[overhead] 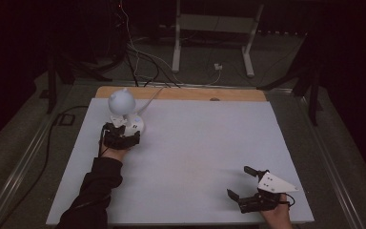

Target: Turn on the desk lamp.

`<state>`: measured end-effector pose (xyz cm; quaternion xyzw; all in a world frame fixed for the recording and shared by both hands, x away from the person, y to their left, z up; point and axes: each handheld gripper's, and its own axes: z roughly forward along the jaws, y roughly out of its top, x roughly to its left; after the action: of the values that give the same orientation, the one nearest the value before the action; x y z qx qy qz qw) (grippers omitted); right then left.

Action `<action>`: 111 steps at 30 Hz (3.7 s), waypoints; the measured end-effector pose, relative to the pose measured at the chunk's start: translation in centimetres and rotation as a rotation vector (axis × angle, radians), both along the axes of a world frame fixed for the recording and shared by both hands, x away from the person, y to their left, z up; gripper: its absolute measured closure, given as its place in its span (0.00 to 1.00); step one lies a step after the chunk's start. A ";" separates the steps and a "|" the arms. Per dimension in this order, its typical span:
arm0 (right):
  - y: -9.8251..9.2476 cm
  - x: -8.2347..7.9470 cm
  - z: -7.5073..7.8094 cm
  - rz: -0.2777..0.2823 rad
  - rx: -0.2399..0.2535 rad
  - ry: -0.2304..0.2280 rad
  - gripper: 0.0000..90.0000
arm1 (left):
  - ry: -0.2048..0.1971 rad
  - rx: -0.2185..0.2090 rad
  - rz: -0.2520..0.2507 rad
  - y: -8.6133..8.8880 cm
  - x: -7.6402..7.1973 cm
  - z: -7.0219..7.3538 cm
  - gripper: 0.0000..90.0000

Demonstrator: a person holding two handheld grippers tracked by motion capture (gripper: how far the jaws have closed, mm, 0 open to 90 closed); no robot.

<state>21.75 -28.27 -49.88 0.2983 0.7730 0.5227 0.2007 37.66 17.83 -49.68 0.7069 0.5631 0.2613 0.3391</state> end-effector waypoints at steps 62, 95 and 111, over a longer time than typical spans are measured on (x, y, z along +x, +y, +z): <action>0.1 0.0 0.0 0.000 -0.008 0.001 0.00 | -0.022 0.032 -0.058 0.5 1.0 -1.1 1.00; 0.1 -0.1 0.0 0.000 -0.007 0.004 0.00 | -0.070 -0.066 -0.021 0.5 -0.5 1.6 0.55; 0.1 0.1 0.0 0.001 -0.004 0.007 0.00 | -0.025 -0.124 -0.071 1.0 -1.3 3.2 0.02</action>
<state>21.90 -28.15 -49.91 0.2993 0.7748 0.5204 0.1983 36.35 18.81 -46.51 0.7008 0.5485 0.2223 0.3983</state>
